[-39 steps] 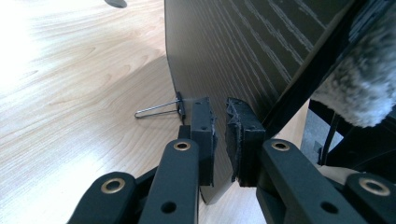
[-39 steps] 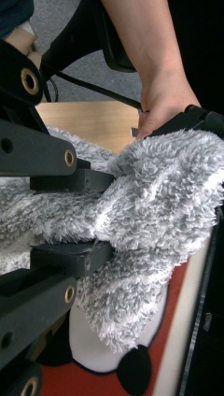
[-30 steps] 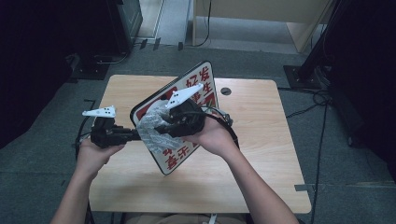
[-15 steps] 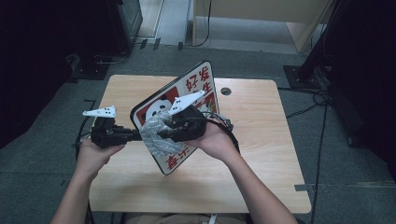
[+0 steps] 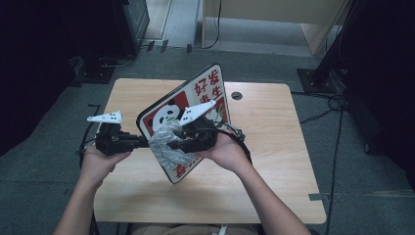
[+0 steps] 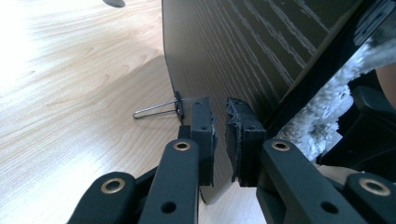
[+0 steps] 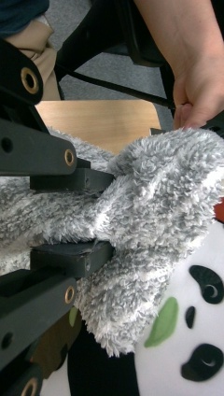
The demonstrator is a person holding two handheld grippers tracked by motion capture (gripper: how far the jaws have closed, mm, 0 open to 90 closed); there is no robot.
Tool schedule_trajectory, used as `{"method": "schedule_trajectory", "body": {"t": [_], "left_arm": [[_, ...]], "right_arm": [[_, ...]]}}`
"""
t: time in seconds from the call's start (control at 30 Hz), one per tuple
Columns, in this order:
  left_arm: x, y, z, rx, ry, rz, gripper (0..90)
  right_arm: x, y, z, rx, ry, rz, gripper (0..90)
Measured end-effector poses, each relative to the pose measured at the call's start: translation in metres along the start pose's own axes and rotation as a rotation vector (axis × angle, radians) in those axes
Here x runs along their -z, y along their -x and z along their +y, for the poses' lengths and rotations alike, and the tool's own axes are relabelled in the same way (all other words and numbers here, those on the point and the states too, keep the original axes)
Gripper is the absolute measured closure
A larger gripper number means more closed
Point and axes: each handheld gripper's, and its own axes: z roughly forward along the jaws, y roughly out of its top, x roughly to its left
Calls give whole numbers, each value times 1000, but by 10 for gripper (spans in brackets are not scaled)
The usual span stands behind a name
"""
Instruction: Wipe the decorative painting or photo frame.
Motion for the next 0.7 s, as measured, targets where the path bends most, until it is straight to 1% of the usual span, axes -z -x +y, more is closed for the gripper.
{"method": "schedule_trajectory", "body": {"t": [0.1,0.53,0.63,0.7], "left_arm": [[0,0,0,2,2,1,813],[0,0,0,-3,-1,2,812],[0,0,0,-2,-1,3,811],[0,0,0,-2,-2,2,810]], "right_arm": [[-2,1,-4,-3,-4,7,702],[-8,1,-19,-14,-16,12,703],[-10,2,-22,-7,-10,13,703],[-11,1,-24,-11,-12,13,703]]}}
